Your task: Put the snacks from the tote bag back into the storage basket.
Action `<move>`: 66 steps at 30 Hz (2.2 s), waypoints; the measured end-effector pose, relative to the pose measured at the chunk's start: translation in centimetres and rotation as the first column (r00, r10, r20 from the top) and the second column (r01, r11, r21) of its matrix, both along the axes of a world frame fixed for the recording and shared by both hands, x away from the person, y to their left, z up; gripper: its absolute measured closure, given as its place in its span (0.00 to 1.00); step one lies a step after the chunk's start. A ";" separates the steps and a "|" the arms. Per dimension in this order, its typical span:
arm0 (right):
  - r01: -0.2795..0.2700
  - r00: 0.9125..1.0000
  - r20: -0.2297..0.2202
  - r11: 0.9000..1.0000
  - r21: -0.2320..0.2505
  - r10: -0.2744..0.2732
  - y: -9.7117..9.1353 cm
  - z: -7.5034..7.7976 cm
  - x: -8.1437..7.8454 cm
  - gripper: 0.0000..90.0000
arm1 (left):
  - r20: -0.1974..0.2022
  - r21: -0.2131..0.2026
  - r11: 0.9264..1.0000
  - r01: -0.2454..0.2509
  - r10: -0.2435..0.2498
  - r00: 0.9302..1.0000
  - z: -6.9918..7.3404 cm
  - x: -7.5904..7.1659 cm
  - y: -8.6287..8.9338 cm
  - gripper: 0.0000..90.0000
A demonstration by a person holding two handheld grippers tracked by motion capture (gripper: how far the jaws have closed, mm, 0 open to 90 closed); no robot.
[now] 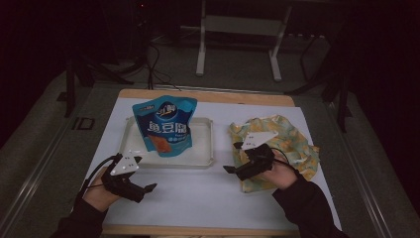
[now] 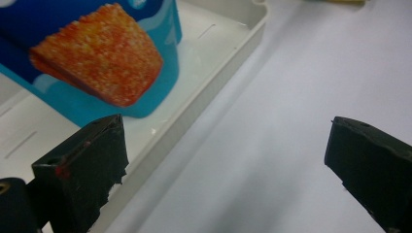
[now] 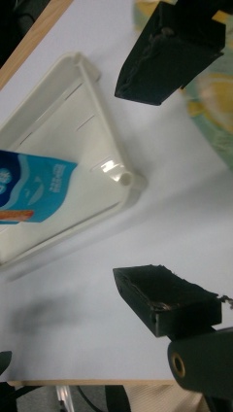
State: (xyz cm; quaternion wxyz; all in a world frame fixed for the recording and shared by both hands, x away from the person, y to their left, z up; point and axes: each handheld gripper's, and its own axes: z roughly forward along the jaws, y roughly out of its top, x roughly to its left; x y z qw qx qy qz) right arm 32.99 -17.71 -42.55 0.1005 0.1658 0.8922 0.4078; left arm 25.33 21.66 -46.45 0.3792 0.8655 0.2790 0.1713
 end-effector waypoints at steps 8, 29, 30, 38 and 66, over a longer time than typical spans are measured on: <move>0.087 0.994 0.053 0.992 0.091 -0.092 -3.7 -0.9 -1.9 0.16 | 0.014 -0.013 1.000 -0.013 0.013 1.000 -1.0 -0.7 -0.4 0.03; 0.323 0.935 0.069 0.917 0.233 -0.347 -12.5 -4.1 -5.1 0.16 | 0.040 -0.053 0.994 -0.095 0.097 0.995 -3.9 -0.9 0.0 0.03; 0.331 0.933 0.060 0.911 0.248 -0.355 -12.9 -4.2 -5.3 0.16 | 0.042 -0.055 0.993 -0.102 0.104 0.994 -4.0 -0.9 0.0 0.03; 0.385 0.903 0.089 0.885 0.262 -0.420 -14.5 -6.0 -6.6 0.16 | 0.041 -0.080 0.989 -0.125 0.128 0.991 -5.1 -0.8 -0.1 0.03; 0.556 0.789 0.096 0.771 0.310 -0.607 -17.0 -9.5 -7.6 0.16 | 0.079 -0.056 0.977 -0.207 0.211 0.974 -6.9 -0.9 -0.4 0.03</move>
